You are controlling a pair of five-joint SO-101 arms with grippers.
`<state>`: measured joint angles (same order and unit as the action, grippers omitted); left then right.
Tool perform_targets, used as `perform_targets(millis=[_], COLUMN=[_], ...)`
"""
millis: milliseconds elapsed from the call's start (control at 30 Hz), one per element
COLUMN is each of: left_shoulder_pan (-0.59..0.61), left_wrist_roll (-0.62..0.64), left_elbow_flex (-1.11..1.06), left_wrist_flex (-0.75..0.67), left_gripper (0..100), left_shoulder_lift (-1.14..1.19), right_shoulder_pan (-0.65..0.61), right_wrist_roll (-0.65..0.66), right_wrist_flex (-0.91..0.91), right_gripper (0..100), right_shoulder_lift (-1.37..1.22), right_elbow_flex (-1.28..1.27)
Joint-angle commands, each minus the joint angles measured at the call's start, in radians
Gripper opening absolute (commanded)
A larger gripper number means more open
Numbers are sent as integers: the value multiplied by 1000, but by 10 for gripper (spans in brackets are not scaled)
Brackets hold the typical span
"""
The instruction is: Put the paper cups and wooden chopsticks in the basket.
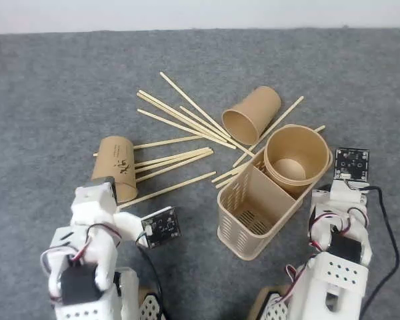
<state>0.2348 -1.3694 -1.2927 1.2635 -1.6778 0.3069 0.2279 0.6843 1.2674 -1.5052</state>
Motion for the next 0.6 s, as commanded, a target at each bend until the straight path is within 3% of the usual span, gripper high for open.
perform_targets(millis=[0, 67, 167, 233, 400, 567], left_shoulder_pan=[-8, -2, 0, 0, 58, -8], left_wrist_roll=[9, 37, 224, 261, 420, 301], left_elbow_flex=[125, 182, 326, 409, 653, 885], left_wrist_flex=[54, 63, 57, 41, 81, 396], left_gripper=[9, 11, 13, 19, 99, 65], left_shoulder_lift=[12, 12, 17, 60, 405, 747], right_shoulder_pan=[-12, -12, -12, -12, -12, -12], right_wrist_roll=[12, 12, 12, 12, 12, 12], right_wrist_flex=[-19, -19, -19, -19, -16, -15], right_gripper=[194, 194, 194, 194, 194, 194], right_shoulder_lift=[16, 16, 16, 16, 16, 16], right_elbow_flex=[8, 8, 8, 8, 8, 8])
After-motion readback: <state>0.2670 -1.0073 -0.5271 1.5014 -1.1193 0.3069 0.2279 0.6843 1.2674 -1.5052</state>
